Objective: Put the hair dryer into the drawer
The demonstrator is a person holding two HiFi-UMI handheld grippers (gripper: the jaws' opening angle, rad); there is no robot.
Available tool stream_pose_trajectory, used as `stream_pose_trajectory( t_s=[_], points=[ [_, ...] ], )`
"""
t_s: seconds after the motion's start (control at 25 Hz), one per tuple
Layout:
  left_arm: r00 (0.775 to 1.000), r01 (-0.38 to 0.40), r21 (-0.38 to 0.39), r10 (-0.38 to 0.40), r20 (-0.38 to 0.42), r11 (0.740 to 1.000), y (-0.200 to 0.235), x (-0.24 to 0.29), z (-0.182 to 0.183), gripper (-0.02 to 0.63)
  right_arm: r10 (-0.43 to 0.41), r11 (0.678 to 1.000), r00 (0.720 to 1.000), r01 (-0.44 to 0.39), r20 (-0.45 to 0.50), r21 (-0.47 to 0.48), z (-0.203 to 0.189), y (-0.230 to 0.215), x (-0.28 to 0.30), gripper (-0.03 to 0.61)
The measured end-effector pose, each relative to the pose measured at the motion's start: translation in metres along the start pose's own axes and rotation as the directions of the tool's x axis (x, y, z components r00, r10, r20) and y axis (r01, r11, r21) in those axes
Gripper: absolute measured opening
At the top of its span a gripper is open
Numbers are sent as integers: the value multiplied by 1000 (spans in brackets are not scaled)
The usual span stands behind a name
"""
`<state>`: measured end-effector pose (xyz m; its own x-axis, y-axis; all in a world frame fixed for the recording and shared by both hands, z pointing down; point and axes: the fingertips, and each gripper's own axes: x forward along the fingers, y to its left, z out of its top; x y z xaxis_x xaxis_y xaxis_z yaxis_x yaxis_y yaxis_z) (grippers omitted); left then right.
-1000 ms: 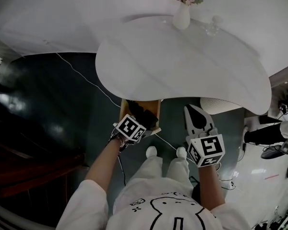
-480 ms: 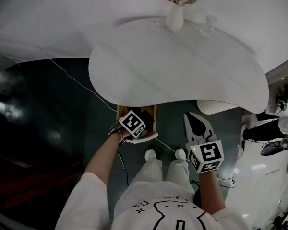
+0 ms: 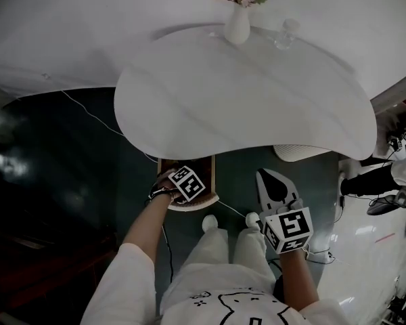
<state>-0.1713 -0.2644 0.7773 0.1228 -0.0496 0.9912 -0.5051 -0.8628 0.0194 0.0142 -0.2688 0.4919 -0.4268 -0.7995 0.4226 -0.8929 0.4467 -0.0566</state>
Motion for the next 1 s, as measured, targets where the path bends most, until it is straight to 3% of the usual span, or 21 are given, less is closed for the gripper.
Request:
stream_pose_trajectory(
  t_s=[0.28,0.72,1.0],
  points=[
    [997,-71,-21,70,-27,997,13,26,-4,360,21,1000,1000,-21,-22,11,-14,6,12,-2],
    [993,-44,-43,39,-108,998,16,64,-9,360,12,1000,999,-11,-42,18,-34,0,17,-2],
    [997,-27,-87,21,-70,996,15,74,1,360,0,1000,999,1,-48,21,-46,-5,17,-2]
  ],
)
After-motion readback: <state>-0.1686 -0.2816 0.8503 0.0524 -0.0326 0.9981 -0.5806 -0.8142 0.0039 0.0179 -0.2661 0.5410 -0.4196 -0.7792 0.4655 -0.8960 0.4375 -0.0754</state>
